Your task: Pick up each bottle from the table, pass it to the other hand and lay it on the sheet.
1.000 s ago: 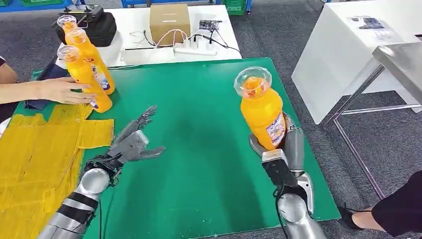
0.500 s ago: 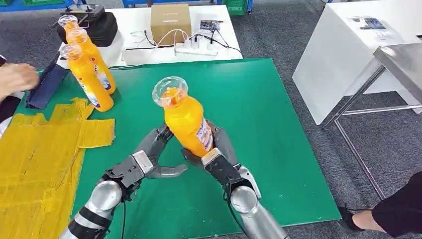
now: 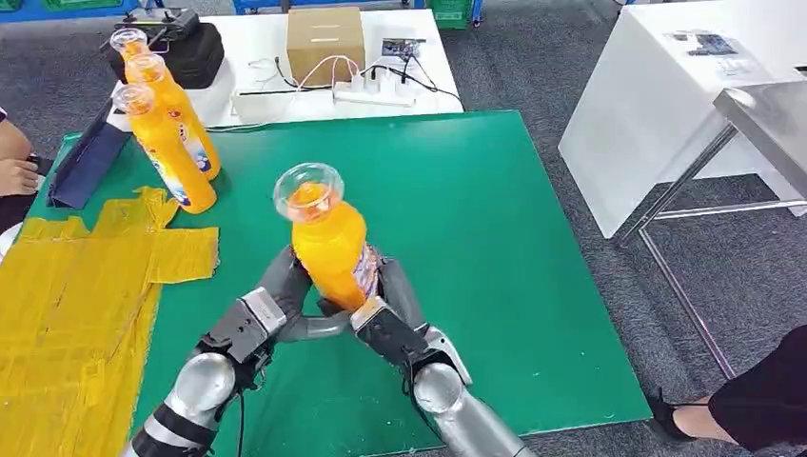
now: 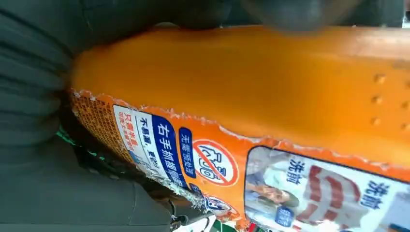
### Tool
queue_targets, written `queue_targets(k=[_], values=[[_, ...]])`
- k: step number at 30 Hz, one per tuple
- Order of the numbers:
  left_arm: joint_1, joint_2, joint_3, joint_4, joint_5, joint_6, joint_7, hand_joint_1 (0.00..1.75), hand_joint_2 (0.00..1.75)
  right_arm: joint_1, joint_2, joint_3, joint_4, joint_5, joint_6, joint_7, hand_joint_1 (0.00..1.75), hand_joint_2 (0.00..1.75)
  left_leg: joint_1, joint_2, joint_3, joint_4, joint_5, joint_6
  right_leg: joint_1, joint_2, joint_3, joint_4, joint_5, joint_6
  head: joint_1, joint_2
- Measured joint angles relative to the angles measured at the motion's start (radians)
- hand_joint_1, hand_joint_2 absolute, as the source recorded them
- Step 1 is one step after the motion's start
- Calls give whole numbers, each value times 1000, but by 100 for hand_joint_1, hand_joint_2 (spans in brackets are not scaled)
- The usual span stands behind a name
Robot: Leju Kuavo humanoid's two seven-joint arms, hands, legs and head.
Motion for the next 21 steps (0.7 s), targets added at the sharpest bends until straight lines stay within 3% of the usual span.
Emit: queue_targets(k=[2,3,4,21], values=[[-2,-5,6,0,16,10,4,0,175,-1,0,23,21,19,-8,1,175,175,0,0,0,0,0,0,0,0,-1,0,0,0,0,0],[0,-8,9,0,21,16,8,38,175,0,4,36,33,23,-16,2,175,175,0,0,0,0,0,0,0,0,-1,0,0,0,2,0],[3,-8,12,0,23,26,9,175,175,-5,5,43,41,27,-25,3,175,175,0,0,-1,0,0,0,0,0,-1,0,0,0,-1,0],[20,-14,28,2,42,58,12,175,175,-23,5,73,89,42,-47,8,175,175,0,1,-1,0,0,0,0,0,-2,0,0,0,1,0]])
